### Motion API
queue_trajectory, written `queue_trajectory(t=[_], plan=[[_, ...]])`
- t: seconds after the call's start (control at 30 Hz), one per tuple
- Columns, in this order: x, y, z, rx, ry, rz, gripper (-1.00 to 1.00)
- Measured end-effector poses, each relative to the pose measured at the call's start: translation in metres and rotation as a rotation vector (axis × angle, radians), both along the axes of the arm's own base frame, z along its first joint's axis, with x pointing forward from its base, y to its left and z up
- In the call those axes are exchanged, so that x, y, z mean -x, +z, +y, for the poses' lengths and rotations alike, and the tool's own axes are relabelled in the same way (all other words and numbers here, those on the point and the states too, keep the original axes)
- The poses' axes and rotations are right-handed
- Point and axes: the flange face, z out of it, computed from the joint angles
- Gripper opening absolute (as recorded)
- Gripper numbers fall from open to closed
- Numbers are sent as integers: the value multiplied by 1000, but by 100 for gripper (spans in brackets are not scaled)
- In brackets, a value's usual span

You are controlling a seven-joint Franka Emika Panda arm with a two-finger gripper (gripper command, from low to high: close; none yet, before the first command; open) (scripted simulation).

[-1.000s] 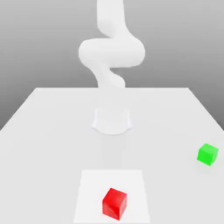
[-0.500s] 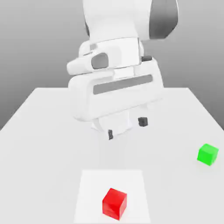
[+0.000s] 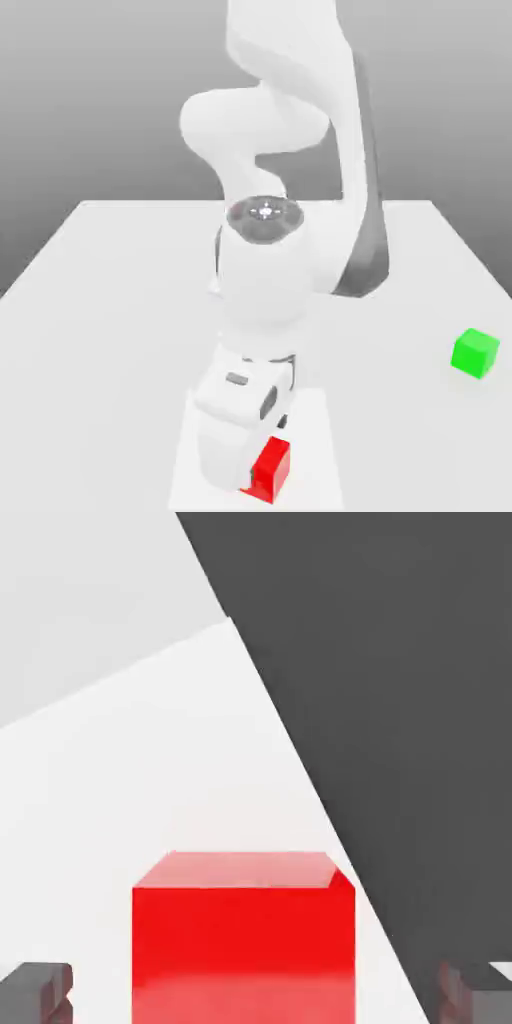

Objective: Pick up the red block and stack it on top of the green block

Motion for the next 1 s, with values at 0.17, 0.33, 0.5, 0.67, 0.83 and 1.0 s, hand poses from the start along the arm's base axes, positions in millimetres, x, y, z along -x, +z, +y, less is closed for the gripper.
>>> queue_trajectory(t=[0.17,0.33,0.5,0.67,0.83,1.0], plan=[[1,-6,0,-1,0,3,-100],[0,40,0,0,1,1,-100],[23,63,93,-18,178,17,-100],[108,77,245,-23,526,26,-100],[237,91,347,-4,870,9,-100],[234,45,343,1,852,4,-100]])
